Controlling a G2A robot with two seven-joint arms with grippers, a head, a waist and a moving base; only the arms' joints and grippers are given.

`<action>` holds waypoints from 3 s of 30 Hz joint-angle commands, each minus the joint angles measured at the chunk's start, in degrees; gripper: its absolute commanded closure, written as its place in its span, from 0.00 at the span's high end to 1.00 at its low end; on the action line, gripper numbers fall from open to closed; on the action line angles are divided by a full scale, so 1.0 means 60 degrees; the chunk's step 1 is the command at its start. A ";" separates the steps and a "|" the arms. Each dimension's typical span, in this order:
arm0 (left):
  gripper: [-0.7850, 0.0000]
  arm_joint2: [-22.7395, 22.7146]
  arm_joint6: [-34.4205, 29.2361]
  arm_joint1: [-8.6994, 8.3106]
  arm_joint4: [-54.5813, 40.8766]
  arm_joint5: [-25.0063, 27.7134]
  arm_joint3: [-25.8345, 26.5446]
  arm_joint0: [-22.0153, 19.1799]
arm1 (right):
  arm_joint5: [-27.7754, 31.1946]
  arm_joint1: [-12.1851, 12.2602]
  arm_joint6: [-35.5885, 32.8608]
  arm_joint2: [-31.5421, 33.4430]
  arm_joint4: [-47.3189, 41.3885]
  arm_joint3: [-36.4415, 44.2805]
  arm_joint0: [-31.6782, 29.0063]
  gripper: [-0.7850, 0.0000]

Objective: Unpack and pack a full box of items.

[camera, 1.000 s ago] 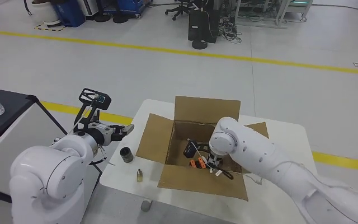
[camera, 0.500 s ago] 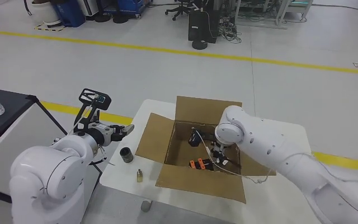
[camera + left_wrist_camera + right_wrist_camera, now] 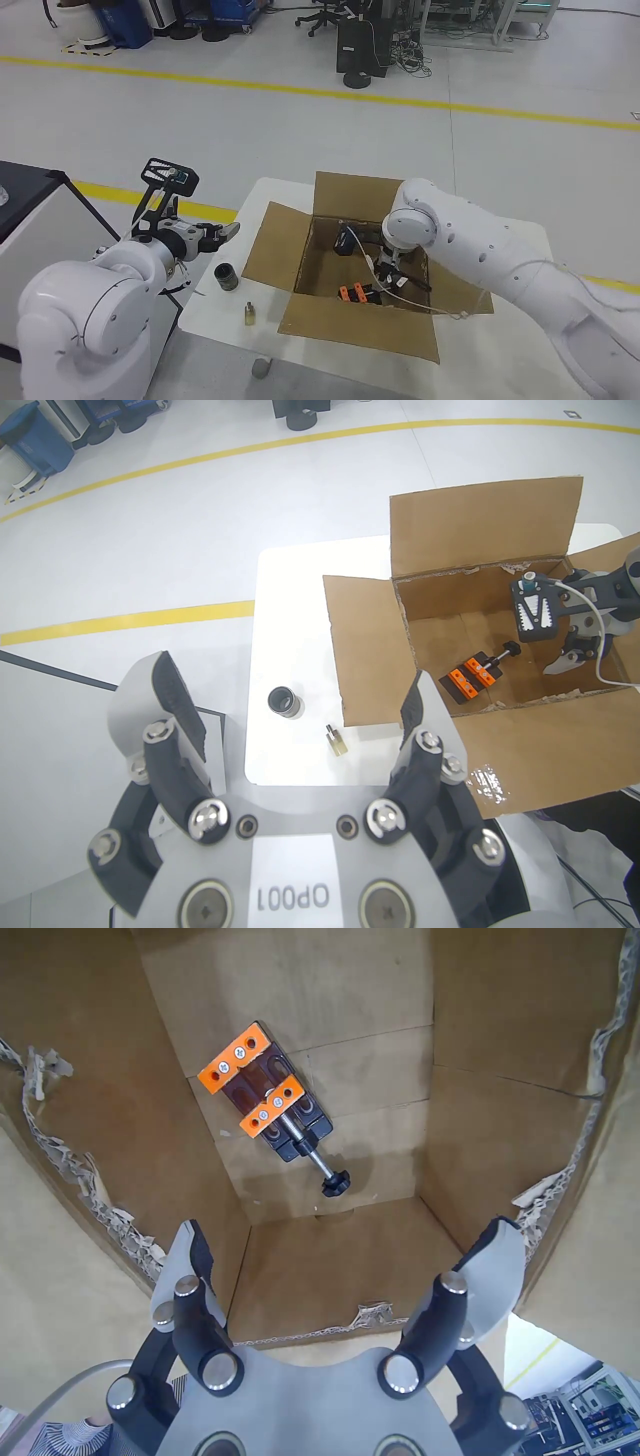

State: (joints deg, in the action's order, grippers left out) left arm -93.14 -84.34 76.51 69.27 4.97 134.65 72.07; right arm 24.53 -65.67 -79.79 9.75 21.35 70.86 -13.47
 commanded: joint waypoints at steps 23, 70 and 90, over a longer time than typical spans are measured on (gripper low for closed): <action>1.00 0.0000 0.0000 0.0000 0.0000 0.0000 0.0000 0.0000 | 0.0753 -0.0066 0.0758 -0.0001 0.2236 -0.0533 -0.0396 1.00; 1.00 0.0000 0.0000 0.0000 0.0000 0.0000 0.0000 0.0000 | 0.0762 -0.0718 0.0761 -0.0001 0.0496 -0.0198 -0.1783 1.00; 1.00 0.0000 0.0000 0.0000 0.0000 0.0000 0.0000 0.0000 | 0.0198 0.0108 0.0196 -0.0001 0.0803 0.0502 -0.1525 1.00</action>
State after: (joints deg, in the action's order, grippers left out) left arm -93.14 -84.34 76.51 69.27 4.97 134.65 72.07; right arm 25.62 -65.06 -78.70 9.74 25.55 74.04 -22.30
